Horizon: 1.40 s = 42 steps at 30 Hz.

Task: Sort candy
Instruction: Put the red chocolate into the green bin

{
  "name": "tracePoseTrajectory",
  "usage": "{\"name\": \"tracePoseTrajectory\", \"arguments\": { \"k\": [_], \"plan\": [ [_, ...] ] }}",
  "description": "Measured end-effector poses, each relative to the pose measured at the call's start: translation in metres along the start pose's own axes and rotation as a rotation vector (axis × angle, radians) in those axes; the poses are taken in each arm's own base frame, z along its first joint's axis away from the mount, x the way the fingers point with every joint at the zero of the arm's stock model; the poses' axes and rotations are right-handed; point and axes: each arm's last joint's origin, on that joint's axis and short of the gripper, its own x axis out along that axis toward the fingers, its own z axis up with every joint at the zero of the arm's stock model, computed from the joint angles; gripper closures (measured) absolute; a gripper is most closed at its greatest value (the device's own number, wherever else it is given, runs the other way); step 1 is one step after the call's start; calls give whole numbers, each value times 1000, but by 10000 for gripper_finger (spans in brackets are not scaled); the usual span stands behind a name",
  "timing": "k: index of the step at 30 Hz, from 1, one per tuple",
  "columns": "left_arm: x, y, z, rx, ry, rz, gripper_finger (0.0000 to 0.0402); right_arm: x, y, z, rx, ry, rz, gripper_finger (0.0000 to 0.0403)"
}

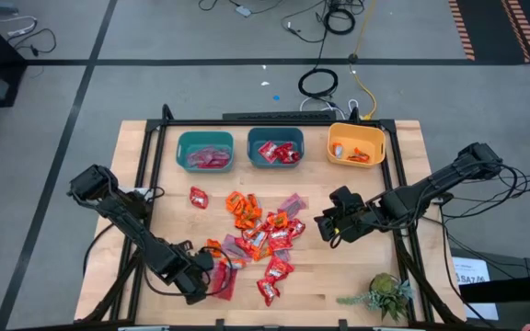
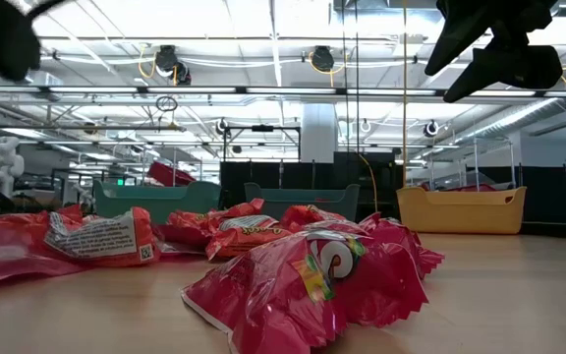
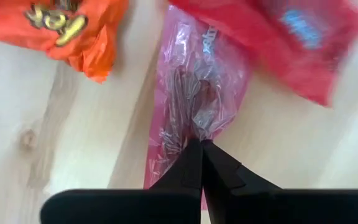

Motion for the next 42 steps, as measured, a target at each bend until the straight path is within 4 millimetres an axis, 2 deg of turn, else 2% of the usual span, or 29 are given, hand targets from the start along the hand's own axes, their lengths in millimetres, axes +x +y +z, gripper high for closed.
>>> {"name": "tracePoseTrajectory", "arguments": {
  "k": [3,12,16,20,28,35,37,42],
  "plan": [
    [-17,1,0,1,1,22,398,0,0,0,2,0,1,206],
    [-83,5,4,-2,-112,-50,399,0,0,1,5,-35,-5,206],
    [-106,18,7,1,-193,-51,400,0,1,2,8,-74,-8,206],
    [-123,39,20,10,-241,-34,400,0,1,4,14,-132,-14,206],
    [-142,104,65,106,-254,103,400,2,2,10,45,-183,-7,206],
    [-155,176,102,216,-243,147,400,4,0,16,74,-197,-21,206],
    [-158,199,109,209,-249,154,400,5,0,18,101,-202,-24,206],
    [-169,260,122,61,-352,182,400,7,-2,23,141,-236,-38,206]
  ]
}}
